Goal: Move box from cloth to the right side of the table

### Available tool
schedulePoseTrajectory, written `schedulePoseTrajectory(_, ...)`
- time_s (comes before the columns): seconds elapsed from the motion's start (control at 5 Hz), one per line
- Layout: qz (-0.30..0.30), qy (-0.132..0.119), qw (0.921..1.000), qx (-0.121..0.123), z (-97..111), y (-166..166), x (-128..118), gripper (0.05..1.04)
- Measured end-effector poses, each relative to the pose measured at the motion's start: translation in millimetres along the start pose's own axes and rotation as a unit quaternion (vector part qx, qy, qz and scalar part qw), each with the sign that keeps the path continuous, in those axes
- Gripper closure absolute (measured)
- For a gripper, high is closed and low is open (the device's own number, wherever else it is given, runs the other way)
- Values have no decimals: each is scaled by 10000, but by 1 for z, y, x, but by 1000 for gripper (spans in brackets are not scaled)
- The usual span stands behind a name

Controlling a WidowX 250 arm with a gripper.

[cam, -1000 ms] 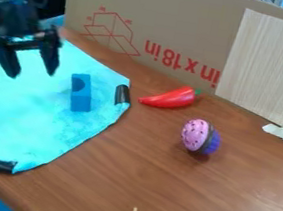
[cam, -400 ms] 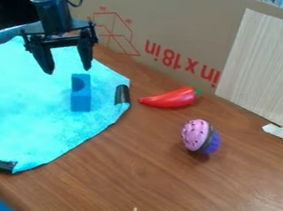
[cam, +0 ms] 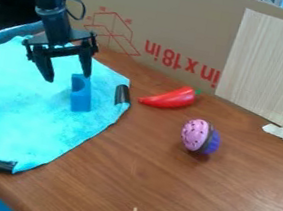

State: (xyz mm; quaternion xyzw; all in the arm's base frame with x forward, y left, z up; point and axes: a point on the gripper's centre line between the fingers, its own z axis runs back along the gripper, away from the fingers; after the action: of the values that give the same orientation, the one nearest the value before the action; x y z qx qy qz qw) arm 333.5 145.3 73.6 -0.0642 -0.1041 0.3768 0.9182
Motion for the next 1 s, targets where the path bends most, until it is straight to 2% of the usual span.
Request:
schedulePoseTrajectory(0.2,322,-129,9994,89,-9,3,-1,83)
schedulePoseTrajectory(0.4,529,-132,9985,101,-15,2,0,83)
schedulePoseTrajectory(0.6,581,71,9983,65,-20,-7,-7,83)
schedulePoseTrajectory(1.0,497,266,9984,69,-24,-22,-13,83)
